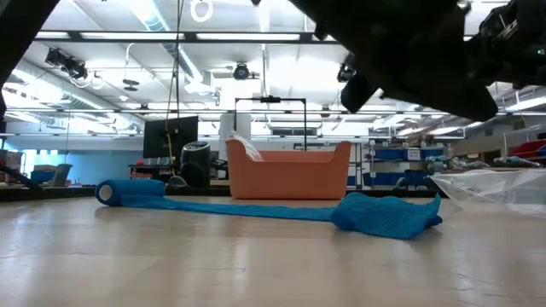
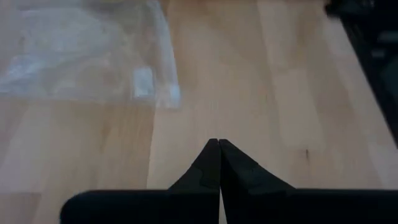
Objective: Roll bandage
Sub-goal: Roll the blue bandage
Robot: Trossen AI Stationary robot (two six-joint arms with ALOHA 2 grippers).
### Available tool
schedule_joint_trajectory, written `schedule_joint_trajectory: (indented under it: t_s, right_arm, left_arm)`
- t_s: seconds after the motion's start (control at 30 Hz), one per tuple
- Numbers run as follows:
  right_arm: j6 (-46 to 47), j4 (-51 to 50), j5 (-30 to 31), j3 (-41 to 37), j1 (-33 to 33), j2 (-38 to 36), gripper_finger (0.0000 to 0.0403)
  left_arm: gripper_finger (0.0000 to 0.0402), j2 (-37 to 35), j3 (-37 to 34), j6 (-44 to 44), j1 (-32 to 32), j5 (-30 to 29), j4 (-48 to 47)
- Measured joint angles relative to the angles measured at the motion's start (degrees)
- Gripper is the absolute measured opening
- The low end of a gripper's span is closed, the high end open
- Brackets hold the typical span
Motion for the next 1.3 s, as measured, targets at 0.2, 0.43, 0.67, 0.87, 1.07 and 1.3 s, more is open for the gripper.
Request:
schedule_joint_trajectory:
  t_s: [0.2,0.43,0.67,0.87,1.07,1.3]
  right_arm:
    - [1.77,3.39,-3.83,0.00,0.07,0.43,0.0010]
    - [0.68,4.08,-8.73,0.01,2.54,6.80,0.0010]
    - [-4.25,7.28,-8.66,2.14,9.02,16.88,0.0010]
    - [-4.60,8.85,-7.47,4.97,14.43,27.37,0.0011]
    - [-4.56,10.14,-5.38,8.18,21.75,40.26,0.0031]
    - [-5.75,9.58,2.35,15.27,29.96,57.03,0.0069]
  left_arm:
    - [0.0002,-2.87,0.32,3.76,-1.09,-4.89,-13.28]
    - [0.0001,-7.26,-4.66,8.28,-2.34,-7.29,-8.55]
    - [0.0001,-15.40,-18.02,9.43,-2.08,-6.88,6.29]
    - [0.0001,-26.93,-36.55,9.80,-2.01,-2.85,27.04]
    - [0.0001,-38.78,-53.51,9.72,-1.92,-1.53,40.81]
    - [0.0001,-47.39,-68.33,9.59,-0.21,-2.08,52.85]
